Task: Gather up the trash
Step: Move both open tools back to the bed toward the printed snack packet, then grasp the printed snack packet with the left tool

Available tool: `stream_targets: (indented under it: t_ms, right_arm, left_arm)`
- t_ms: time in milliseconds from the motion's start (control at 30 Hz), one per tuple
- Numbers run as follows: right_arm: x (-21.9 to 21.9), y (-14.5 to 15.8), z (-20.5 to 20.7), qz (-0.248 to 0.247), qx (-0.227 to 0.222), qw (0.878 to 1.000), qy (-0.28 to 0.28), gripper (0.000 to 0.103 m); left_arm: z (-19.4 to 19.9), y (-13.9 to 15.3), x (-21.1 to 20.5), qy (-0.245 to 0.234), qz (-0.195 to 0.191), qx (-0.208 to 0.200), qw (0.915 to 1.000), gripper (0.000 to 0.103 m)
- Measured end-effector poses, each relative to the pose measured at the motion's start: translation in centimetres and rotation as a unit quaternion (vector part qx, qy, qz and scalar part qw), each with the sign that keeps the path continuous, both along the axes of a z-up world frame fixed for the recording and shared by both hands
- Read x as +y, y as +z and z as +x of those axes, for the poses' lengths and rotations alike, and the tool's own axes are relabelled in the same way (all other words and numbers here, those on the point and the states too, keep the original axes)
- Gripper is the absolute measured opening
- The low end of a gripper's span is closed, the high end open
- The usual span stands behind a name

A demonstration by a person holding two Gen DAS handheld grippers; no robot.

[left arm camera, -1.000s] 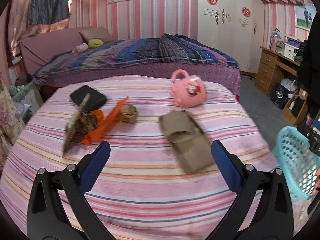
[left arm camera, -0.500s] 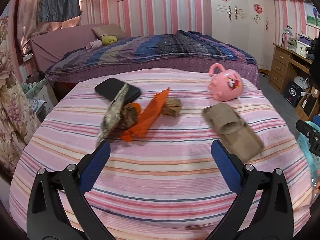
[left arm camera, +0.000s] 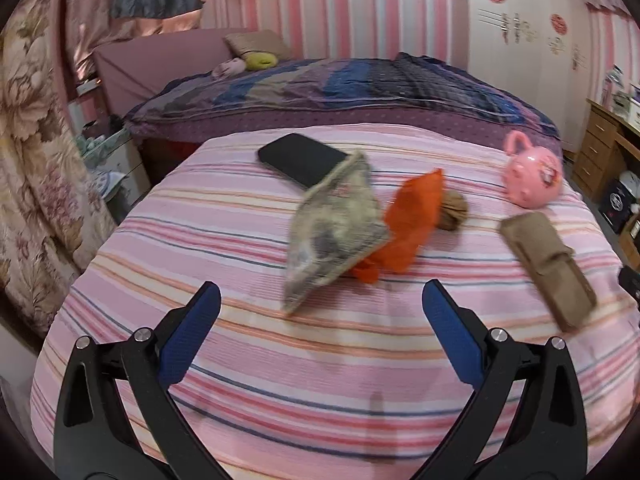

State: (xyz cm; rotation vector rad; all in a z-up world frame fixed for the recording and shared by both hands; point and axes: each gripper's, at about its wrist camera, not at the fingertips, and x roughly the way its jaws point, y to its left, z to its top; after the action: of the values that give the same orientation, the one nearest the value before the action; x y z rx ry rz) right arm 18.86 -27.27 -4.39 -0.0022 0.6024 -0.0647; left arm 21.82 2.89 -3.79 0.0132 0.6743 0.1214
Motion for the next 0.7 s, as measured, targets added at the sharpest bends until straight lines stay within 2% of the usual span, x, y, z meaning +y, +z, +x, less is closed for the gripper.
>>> stream_targets:
  t_ms: [167,367,433,500,533,700]
  right_arm:
    - [-0.2,-0.4,0.8,0.021,0.014,1.0,-0.011,0.098]
    - [-0.1,-0.8,1.7,0.024,0.021,0.999,-0.018,0.098]
    - [0.1,-0.8,1.9,0.023,0.018,1.0,-0.01,0.099]
    - [0.2,-0.6,1.8,0.026,0.005,1.0,-0.006,0.099]
    - [0.3,-0.7,1.9,0.027,0.003,1.0,-0.005,0.099]
    - [1.2,-0.7,2.4,0.016,0.029,0.999,0.005,0.099]
  left_arm:
    - [1.8,-0.8,1.8,0.024,-0.004,0.01,0.9997,0.097]
    - [3.3,-1.2,1.9,0.02,-0.008,0.008,0.9997,0.097]
    - [3.5,-1.2,1.5,0.012,-0.01,0.003,0.9999,0.092]
    - [3.8,-1.2,0.9,-0.004,-0.011,0.005,0.9999,0.075]
    - [3.9,-1.3,0.6,-0.009,-0.01,0.008,0.9999,0.071]
    - [4.3,-1.5,0.1,-0.027,-0.014,0.019,0.9994,0.034]
